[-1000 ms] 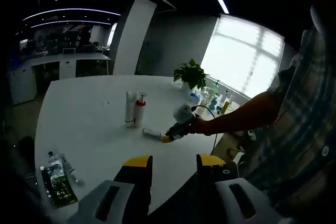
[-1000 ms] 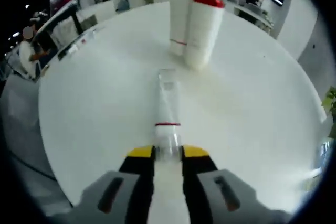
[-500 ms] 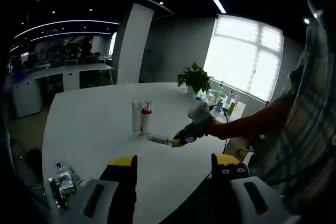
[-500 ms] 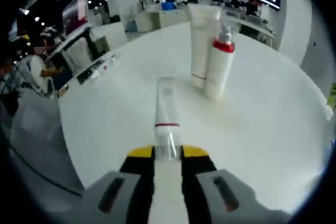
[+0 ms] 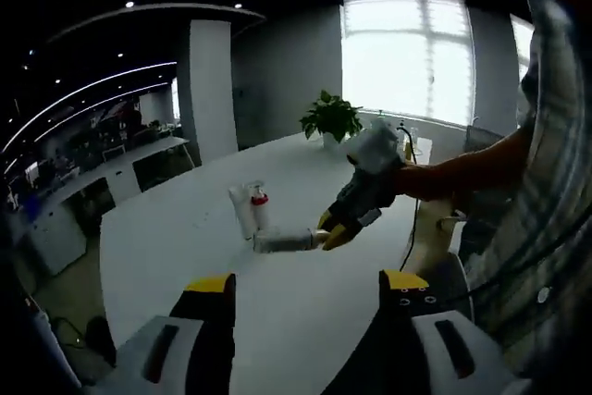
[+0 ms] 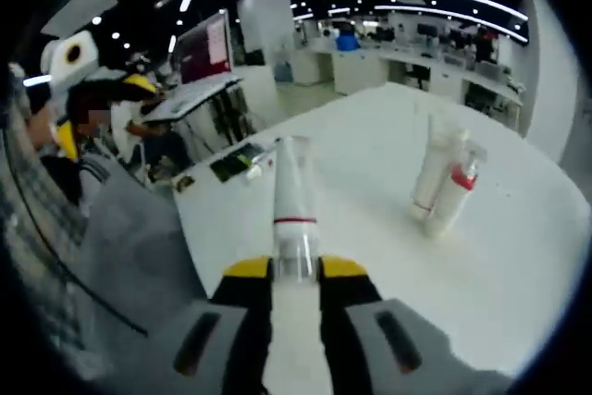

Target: Arrange the skincare products in the storage area until every visible bottle or jar stands upright without overlapping.

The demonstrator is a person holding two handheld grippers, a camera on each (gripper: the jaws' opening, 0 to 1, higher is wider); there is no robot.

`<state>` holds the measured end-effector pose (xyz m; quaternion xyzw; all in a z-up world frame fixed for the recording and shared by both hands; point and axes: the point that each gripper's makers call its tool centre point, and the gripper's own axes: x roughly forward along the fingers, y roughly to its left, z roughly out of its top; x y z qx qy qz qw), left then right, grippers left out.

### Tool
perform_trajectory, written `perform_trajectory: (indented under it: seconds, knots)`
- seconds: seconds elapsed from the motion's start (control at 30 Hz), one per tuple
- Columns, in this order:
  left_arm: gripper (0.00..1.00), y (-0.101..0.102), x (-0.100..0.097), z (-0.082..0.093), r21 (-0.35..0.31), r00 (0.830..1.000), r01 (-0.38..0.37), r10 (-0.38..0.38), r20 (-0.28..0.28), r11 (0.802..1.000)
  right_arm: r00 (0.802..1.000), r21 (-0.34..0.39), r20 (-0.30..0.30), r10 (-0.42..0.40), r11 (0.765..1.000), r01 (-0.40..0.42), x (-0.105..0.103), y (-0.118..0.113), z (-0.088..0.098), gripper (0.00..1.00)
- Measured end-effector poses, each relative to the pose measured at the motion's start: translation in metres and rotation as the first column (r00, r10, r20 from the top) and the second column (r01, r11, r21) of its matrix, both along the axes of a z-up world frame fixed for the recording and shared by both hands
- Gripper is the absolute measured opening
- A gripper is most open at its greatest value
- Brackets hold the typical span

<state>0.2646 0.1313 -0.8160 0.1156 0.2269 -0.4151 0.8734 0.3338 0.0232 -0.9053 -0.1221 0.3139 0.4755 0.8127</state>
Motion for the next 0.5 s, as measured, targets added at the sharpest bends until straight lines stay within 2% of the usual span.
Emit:
perform_trajectory:
  seconds: [0.1,0.23,0.33,0.4,0.43,0.5]
  knots:
    - [0.62,-0.004,-0.002,-0.005,0.039,0.998,0.055,-0.054,-0.019,0.998,0.998,-0.014,0.009,0.055,0.998,-0.055,-0.015,0.008,0.010,0.16]
    - [0.66,-0.005,0.002,-0.008,0.117,0.995,0.092,-0.095,0.020,0.989,0.994,-0.058,0.024,0.107,0.993,-0.106,-0.030,0.015,0.014,0.16]
    - [0.68,-0.004,0.000,-0.016,0.220,0.987,0.148,-0.158,0.028,0.964,0.984,-0.078,0.008,0.176,0.981,-0.175,-0.044,0.022,0.014,0.16]
    - [0.72,-0.004,0.002,-0.018,0.242,0.986,0.150,-0.165,0.040,0.959,0.979,-0.093,0.001,0.203,0.975,-0.202,-0.049,0.024,0.015,0.16]
    - [0.73,-0.006,-0.001,-0.021,0.263,0.979,0.185,-0.201,0.036,0.947,0.971,-0.120,0.001,0.237,0.964,-0.235,-0.052,0.025,0.016,0.16]
    - [0.75,-0.006,-0.003,-0.023,0.285,0.975,0.201,-0.220,0.033,0.937,0.966,-0.154,0.002,0.260,0.954,-0.256,-0.054,0.025,0.017,0.16]
